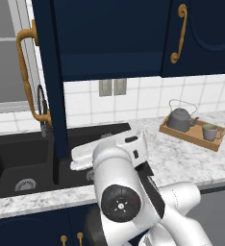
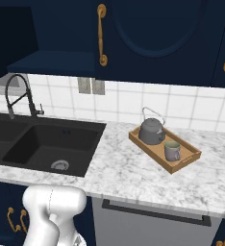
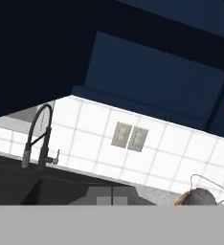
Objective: Pick the kettle from the counter and place it on the tray. Then pick the mug from the cabinet and place it on the tray. Then close the cabinet doors.
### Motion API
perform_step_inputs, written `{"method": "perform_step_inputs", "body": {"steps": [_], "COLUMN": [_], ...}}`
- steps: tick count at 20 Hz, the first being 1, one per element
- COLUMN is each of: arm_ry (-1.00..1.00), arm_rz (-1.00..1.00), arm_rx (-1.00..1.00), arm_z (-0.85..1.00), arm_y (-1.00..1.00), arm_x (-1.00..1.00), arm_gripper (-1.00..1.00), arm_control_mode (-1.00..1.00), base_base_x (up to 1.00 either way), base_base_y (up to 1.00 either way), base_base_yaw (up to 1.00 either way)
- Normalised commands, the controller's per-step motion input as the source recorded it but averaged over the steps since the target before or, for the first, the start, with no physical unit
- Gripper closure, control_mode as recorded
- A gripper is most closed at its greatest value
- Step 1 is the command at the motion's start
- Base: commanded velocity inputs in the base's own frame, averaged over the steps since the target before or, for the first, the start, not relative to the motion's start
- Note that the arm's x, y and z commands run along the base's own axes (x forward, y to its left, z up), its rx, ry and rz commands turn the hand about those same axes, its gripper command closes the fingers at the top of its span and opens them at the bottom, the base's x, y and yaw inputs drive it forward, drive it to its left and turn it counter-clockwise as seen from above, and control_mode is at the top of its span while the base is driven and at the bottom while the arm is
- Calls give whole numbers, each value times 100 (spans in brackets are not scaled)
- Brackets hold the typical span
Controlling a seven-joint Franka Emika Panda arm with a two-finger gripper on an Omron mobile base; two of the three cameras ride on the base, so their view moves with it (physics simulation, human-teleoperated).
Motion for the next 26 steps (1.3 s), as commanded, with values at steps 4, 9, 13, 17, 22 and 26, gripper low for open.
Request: {"method": "perform_step_inputs", "body": {"steps": [4,9,13,17,22,26], "arm_ry": [-15,-5,-12,-21,-25,-11], "arm_rz": [0,-4,-7,-7,-4,-5], "arm_rx": [-4,-5,-5,-6,-5,-1], "arm_z": [4,20,16,10,4,16], "arm_y": [59,59,53,45,43,36], "arm_x": [-15,-19,-29,-78,-94,-57], "arm_gripper": [100,100,100,100,100,100], "arm_control_mode": [-100,-100,-100,-100,-100,-100], "base_base_x": [0,0,0,0,0,0], "base_base_y": [0,0,0,0,0,0], "base_base_yaw": [0,0,0,0,0,0]}}
